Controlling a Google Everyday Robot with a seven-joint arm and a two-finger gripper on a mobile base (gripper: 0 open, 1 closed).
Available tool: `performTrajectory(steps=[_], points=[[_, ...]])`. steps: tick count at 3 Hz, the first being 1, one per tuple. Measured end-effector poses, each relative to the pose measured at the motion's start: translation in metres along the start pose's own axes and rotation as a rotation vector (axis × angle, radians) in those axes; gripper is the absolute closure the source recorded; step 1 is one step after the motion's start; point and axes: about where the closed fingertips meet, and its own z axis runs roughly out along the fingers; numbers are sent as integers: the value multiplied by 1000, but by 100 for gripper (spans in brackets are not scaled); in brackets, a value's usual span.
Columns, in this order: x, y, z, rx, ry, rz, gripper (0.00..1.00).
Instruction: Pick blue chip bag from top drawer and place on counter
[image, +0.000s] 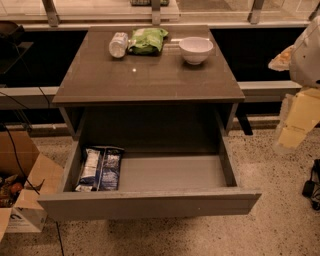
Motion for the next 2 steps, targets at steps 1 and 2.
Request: performTrajectory(steps=[1, 2], points=[[0, 0, 0, 0, 0, 0, 0], [-16, 5, 13, -18, -69, -27, 0]])
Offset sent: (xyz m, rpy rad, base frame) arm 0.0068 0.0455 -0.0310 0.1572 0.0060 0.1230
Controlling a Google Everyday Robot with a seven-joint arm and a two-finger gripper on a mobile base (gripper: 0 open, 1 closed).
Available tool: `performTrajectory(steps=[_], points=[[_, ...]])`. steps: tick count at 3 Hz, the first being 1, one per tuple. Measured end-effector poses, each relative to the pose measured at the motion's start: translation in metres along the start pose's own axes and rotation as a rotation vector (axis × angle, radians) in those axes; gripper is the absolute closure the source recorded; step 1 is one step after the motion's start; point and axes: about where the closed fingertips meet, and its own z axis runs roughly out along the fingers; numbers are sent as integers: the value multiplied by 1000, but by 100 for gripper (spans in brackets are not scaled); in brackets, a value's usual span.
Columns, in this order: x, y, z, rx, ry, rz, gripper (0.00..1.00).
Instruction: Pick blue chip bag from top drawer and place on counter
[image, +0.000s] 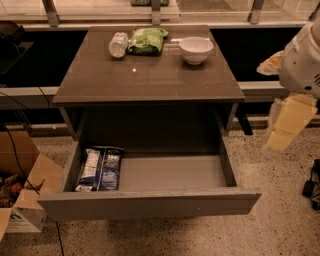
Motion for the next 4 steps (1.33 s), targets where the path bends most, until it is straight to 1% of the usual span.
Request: performTrajectory(steps=[1, 2, 3, 4], points=[[-30, 2, 23, -44, -122, -9, 0], [-70, -2, 49, -93, -236, 3, 0], [-114, -5, 92, -153, -352, 52, 0], [-117, -5, 95, -155, -356, 49, 0]])
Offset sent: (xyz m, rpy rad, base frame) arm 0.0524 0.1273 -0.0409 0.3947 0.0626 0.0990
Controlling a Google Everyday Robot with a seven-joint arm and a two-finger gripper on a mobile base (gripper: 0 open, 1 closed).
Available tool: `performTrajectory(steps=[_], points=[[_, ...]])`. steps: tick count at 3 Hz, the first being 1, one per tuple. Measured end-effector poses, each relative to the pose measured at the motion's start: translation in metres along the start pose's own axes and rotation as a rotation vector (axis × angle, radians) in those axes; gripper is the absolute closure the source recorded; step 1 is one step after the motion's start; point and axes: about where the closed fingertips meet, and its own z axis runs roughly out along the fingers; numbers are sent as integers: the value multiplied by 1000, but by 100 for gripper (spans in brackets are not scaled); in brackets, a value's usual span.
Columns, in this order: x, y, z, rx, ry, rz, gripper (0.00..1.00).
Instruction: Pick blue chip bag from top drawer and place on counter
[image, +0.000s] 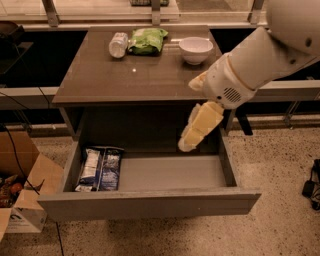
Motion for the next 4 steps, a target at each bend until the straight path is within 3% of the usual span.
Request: performTrajectory(steps=[1, 2, 4], points=[[-17, 1, 35, -25, -46, -32, 0], [-44, 1, 90, -88, -121, -48, 0], [-79, 18, 200, -204, -143, -60, 0]])
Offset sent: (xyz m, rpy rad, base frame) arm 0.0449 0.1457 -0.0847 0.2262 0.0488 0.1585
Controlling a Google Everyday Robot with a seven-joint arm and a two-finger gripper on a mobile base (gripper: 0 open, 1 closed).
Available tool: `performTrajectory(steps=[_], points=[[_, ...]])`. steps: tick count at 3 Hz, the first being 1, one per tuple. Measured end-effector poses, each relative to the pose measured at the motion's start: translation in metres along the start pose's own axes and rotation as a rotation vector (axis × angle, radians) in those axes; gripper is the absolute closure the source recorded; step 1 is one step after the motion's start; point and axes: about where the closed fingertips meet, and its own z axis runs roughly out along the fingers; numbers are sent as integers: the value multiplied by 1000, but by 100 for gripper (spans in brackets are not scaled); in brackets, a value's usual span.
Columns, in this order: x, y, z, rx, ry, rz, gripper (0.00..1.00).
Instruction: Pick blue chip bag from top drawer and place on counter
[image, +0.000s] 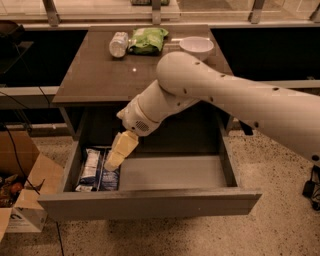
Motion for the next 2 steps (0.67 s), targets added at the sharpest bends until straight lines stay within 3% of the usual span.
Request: performTrajectory(steps=[2], points=[[-10, -15, 84, -31, -43, 36, 0]])
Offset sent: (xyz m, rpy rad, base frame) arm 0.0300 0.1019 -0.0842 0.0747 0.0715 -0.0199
